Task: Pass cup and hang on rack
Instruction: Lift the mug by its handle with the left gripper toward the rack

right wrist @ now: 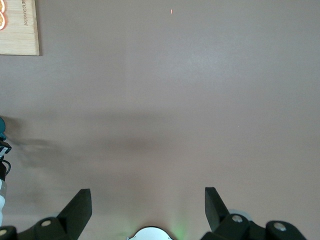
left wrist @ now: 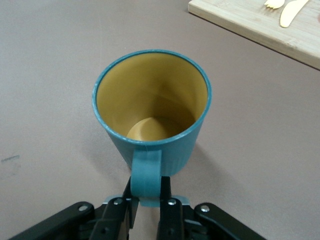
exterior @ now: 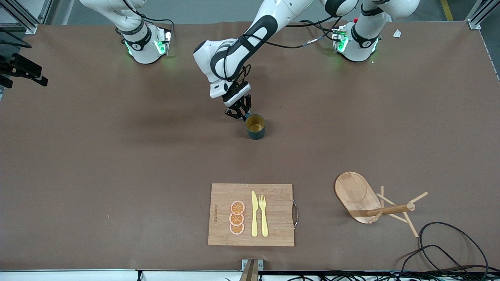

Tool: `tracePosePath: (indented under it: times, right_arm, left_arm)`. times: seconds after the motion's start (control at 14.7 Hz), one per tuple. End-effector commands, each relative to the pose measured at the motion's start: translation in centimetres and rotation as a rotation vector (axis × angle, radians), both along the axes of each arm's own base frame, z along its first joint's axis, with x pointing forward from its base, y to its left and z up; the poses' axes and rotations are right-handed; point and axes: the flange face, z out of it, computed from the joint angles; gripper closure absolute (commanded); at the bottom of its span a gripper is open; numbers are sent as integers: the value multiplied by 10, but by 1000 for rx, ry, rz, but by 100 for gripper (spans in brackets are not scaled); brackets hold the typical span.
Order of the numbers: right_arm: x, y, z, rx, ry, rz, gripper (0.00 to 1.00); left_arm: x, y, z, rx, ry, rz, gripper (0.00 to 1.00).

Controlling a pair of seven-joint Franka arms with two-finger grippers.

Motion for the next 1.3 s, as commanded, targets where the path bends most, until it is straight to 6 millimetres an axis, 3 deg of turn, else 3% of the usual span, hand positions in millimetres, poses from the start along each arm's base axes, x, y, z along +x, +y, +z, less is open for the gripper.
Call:
tracePosePath:
  times: [0.0, 0.48, 0.68, 0.96, 1.23]
  right_arm:
    - [-7, -1, 4, -18, -12, 17, 0]
    - [-9, -2, 4, -7, -1, 32, 0]
    - [-13, -1, 2, -5, 28, 16, 0]
    - [-13, -1, 1, -5, 30, 20, 0]
    - [-13, 0, 2, -5, 30, 22, 0]
  left_arm:
    - [3, -3, 13, 2, -33, -10, 100]
    - [24, 2, 47, -17, -5, 14, 100]
    - [43, 8, 77, -54, 26, 37, 100]
    - [74, 21, 136, -127, 75, 68, 100]
    - [120, 52, 211, -251, 209, 78, 100]
